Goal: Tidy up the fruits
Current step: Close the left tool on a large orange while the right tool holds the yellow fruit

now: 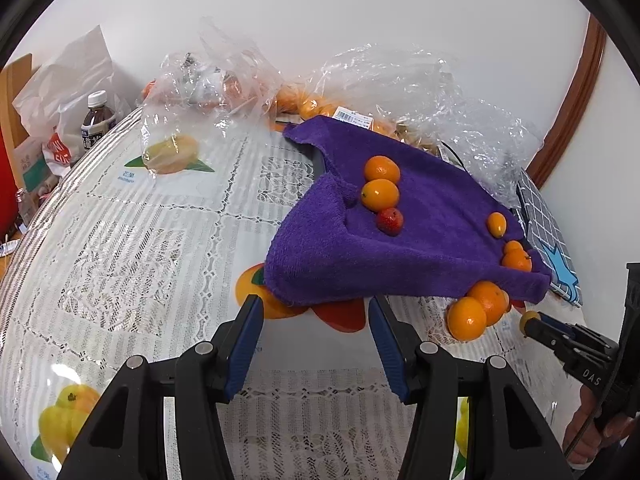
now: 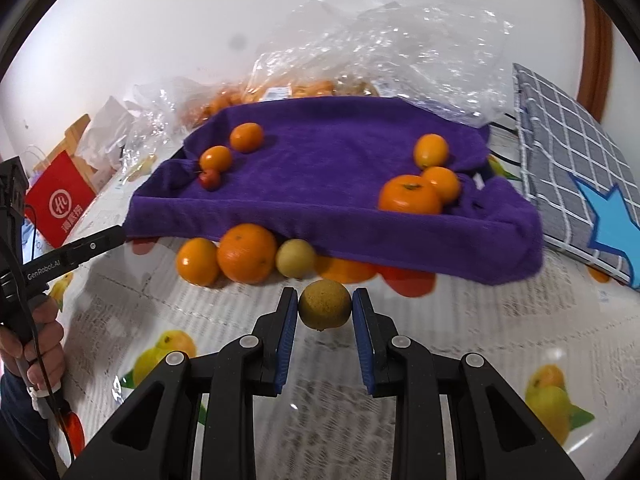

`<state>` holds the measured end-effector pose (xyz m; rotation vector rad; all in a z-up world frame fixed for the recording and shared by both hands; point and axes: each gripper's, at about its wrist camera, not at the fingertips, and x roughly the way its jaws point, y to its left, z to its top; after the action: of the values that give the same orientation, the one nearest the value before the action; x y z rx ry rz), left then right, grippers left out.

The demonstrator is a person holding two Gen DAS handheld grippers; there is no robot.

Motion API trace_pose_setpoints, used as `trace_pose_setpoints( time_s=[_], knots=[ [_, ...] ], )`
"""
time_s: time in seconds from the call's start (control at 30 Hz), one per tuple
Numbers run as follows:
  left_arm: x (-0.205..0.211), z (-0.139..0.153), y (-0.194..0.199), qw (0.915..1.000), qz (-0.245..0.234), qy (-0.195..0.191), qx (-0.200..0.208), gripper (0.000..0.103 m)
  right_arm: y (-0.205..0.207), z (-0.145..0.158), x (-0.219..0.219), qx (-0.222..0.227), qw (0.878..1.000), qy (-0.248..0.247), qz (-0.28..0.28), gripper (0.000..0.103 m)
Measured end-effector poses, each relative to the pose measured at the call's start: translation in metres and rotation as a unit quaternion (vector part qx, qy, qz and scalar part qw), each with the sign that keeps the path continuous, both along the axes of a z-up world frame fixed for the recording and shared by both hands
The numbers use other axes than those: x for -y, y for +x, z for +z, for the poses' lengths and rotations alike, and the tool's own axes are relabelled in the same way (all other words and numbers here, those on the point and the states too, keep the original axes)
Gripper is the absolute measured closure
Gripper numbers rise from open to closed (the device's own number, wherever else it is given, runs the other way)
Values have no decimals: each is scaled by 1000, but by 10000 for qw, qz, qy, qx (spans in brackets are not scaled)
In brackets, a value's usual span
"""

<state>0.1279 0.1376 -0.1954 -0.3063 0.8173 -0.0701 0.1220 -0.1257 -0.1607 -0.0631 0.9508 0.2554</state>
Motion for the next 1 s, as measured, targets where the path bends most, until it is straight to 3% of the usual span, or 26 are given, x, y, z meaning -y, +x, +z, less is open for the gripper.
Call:
trace_pose_setpoints(
  time_s=[0.23,0.67,0.83,1.0],
  knots=[
    [16,5,-4,9996,-265,75,70,51,-5,11,18,101,9997,-62,-204,75],
    [56,-1,0,9961,-802,287,-248,51,-6,24,43,204,9985,-101,-494,75],
    [56,0,2,9938,-1032,-157,-391,50,-7,27,49,243,9981,-84,-555,75],
    [66,-3,8,9915,-1207,-290,-397,51,-14,29,52,323,9978,-143,-569,75]
  ],
)
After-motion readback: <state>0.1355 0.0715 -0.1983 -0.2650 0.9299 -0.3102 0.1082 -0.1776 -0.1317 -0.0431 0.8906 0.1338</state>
